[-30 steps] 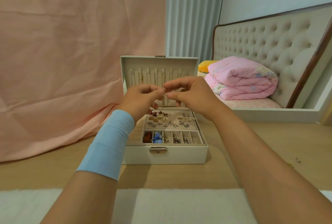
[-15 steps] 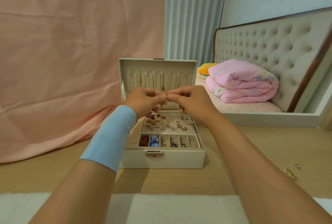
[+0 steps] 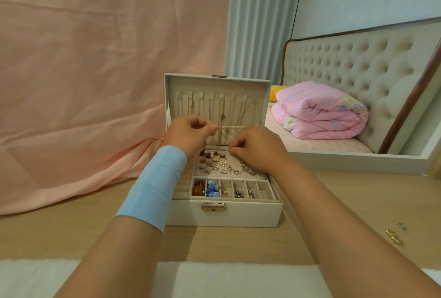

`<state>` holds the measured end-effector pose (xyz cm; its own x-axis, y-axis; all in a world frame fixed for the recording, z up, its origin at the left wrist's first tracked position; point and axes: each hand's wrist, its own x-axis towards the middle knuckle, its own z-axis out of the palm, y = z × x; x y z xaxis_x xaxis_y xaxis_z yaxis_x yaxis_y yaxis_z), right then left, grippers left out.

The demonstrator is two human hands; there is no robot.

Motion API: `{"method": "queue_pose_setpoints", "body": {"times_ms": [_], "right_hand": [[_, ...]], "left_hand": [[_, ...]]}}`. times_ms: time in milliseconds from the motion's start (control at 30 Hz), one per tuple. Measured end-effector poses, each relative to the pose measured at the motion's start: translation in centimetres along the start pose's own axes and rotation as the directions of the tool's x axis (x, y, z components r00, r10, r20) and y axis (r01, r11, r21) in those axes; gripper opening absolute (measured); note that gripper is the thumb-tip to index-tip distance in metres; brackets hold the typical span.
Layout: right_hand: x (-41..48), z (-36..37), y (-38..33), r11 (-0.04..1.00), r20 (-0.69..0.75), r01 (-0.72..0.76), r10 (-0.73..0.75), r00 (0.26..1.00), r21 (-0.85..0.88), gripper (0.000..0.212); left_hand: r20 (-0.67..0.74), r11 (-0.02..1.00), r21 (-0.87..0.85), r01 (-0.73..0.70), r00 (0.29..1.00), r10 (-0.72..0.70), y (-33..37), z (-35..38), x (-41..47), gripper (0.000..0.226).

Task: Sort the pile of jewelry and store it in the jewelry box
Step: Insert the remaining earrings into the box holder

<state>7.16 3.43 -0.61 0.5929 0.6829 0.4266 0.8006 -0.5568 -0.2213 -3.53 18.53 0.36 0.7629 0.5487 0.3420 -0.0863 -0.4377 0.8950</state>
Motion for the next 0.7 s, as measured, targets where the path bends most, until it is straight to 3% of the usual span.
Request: {"method": "queue_pose_setpoints", "body": {"times_ms": [333,567,700], "right_hand": [[0.6,0.4,0.0,0.992,0.014,0.108,-0.107,0.994,-0.065,0.007],[0.6,-0.7,0.9,0.997,0.206,0.052,-0.064,0.976,0.066,0.015],[0.6,-1.8,0.6,0.955,0.065,-0.010,-0.010,0.998,0.297,0.018]], "left_hand": [[0.048,1.000,-0.007,-0.010,0.999,0.011,-0.1,0.3,0.0,0.007],[0.071,1.000,-0.012,0.018,0.997,-0.017,0.5,0.7,-0.3,0.008],[0.077,0.995,-0.081,0.058,0.996,-0.052,0.8,0.8,-0.5,0.009]]}}
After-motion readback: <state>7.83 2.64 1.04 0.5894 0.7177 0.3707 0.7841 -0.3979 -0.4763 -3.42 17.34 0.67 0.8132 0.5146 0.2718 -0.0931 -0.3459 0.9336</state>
